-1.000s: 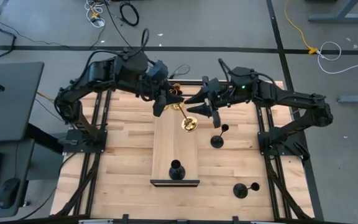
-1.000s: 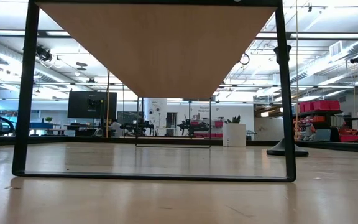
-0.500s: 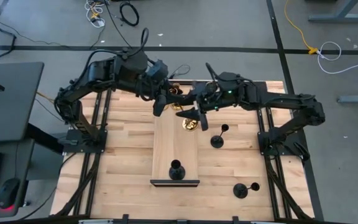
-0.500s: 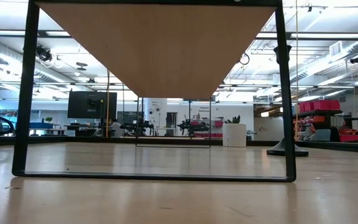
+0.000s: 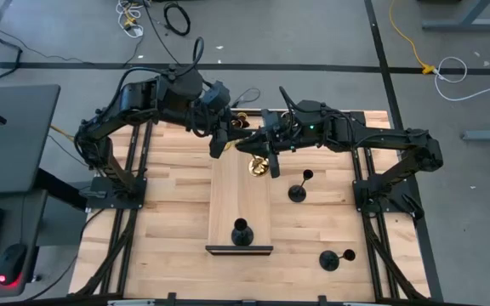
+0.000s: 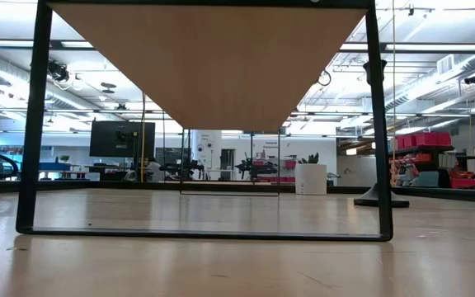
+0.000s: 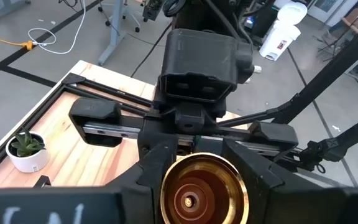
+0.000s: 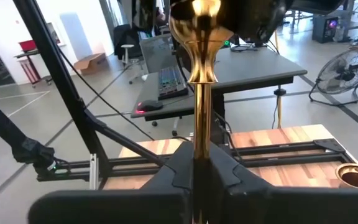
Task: Pick & Place candle stick holders
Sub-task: Put the gold candle holder on the shelf aligned with the other gold candle holder
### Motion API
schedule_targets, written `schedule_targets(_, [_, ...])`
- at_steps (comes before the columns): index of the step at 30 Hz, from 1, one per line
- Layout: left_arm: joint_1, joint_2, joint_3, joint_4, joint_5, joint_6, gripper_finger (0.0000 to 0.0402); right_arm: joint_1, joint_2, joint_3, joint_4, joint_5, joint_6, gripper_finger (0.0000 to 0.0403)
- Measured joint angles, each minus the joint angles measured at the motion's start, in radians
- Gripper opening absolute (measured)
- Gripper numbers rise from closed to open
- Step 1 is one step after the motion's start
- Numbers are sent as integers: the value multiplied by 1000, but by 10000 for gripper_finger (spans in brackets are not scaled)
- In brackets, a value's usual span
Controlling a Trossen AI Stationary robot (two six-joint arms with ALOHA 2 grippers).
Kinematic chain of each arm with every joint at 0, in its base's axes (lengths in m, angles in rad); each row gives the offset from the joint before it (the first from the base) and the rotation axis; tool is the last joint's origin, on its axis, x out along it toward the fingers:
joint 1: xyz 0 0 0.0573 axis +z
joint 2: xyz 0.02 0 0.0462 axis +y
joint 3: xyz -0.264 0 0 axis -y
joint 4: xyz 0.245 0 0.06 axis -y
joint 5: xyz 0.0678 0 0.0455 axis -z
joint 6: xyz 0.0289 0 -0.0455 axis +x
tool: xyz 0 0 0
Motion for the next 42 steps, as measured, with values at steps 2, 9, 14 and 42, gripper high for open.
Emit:
schedule_targets(2, [0,0,0,1,-3,-1,134,0,0,0,0,9,-2,9])
schedule_targets(9, [0,0,0,9,-14,18,144,-3,-3,0,1,23,-7,5])
schedule_targets(14, [0,0,0,17,-36,72,161,-12,-6,0,2,16,-1,4])
schedule_targets(42, [-3,-160,4,-37,-95,72,197,-196,-141,0,-171,75,-66,4])
